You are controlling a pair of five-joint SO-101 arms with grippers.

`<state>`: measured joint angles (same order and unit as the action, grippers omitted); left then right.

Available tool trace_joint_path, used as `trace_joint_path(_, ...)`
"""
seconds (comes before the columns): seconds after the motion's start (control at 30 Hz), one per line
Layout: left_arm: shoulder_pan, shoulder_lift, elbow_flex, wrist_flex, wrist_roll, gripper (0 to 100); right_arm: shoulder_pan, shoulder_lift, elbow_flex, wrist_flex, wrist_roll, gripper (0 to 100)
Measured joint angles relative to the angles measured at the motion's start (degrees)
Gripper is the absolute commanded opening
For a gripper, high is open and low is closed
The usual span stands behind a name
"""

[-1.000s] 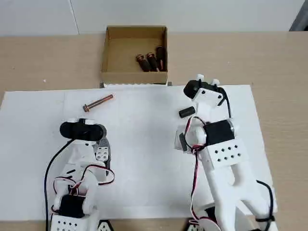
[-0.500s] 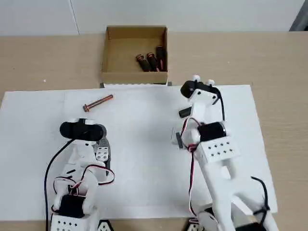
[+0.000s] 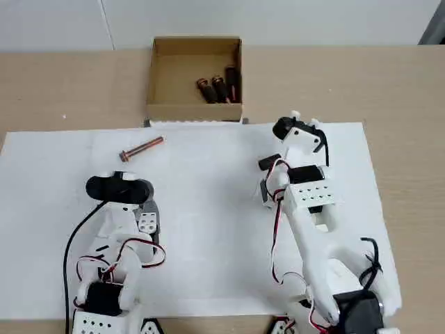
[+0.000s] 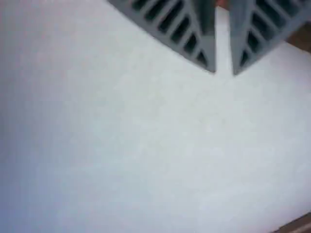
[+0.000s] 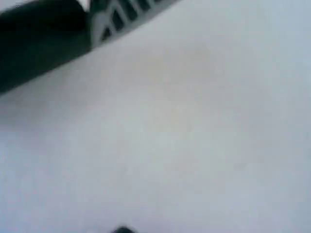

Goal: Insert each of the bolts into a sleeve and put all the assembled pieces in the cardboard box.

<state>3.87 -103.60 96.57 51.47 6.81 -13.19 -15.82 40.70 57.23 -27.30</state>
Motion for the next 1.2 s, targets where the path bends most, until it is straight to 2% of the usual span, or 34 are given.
trace_joint_path(0.5, 0.0, 0.0, 0.0, 0.0, 0.0, 1, 0.1, 5.8, -0.5, -3.2, 0.0, 15.5)
trace_joint_path(0.8, 0.0, 0.0, 0.0, 0.0, 0.0, 1, 1.9, 14.3, -9.4, -0.4, -0.2, 15.3)
trace_joint_path(0.87, 0.0, 0.0, 0.0, 0.0, 0.0, 1, 2.0, 16.4, -12.0, 1.6, -0.2, 12.8)
trace_joint_path(1.0, 0.0, 0.0, 0.0, 0.0, 0.0, 1, 2.6, 19.0, -15.1, 3.1, -0.2, 0.0)
trace_joint_path(1.2, 0.0, 0.0, 0.0, 0.0, 0.0, 1, 2.9, 19.3, -15.5, 3.4, -0.2, 0.4)
